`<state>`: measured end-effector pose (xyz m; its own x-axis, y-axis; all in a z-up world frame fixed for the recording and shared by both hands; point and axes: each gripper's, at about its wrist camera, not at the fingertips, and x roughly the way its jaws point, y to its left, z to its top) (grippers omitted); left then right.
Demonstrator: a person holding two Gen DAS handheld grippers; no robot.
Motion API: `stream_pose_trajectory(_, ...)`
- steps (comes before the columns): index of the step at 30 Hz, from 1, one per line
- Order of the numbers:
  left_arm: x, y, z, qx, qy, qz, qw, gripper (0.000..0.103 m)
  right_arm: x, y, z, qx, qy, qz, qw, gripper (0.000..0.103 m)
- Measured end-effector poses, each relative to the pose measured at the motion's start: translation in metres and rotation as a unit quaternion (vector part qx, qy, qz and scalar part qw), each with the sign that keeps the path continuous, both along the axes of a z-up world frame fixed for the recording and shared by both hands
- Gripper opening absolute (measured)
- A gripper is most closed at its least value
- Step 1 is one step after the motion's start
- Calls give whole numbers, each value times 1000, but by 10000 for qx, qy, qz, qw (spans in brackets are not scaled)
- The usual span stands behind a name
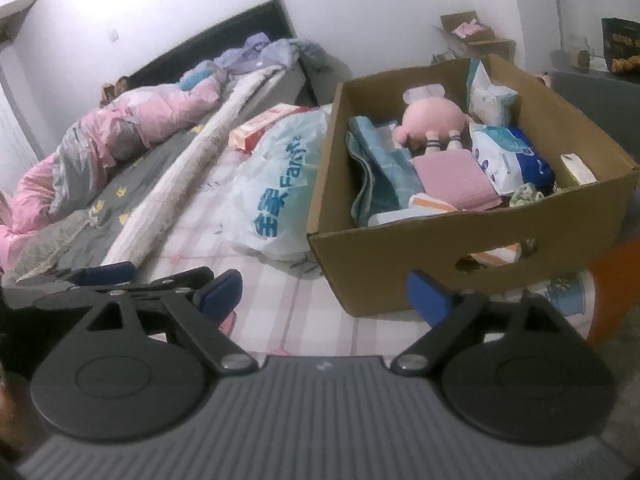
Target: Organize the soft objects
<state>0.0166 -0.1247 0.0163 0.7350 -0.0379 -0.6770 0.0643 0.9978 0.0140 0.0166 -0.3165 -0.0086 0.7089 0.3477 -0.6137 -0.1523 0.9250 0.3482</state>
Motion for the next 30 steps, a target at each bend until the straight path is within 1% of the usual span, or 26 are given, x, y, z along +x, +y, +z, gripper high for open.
stream_pose_trajectory(3, 3, -1, 1, -68, 77, 32, 9999, 103, 4, 0, -4, -110, 81, -40, 9999, 90)
stream_pose_trajectory(6, 4, -4, 1, -37, 102, 74, 9999, 103, 7, -1, -5, -217, 112, -94, 9997, 90)
stream_pose_trajectory(15, 9, -12, 4, 34, 96, 101, 9999, 102, 16, -6, -4, -472, 48, -136, 9988, 90)
stream_pose_trajectory(25, 11, -16, 4, 82, 92, 87, 9999, 102, 19, -9, -4, -500, 62, -126, 9987, 90)
stream_pose_trajectory(30, 12, -16, 3, 31, 152, 99, 9998, 102, 20, -11, -4, -502, 78, -127, 9986, 90)
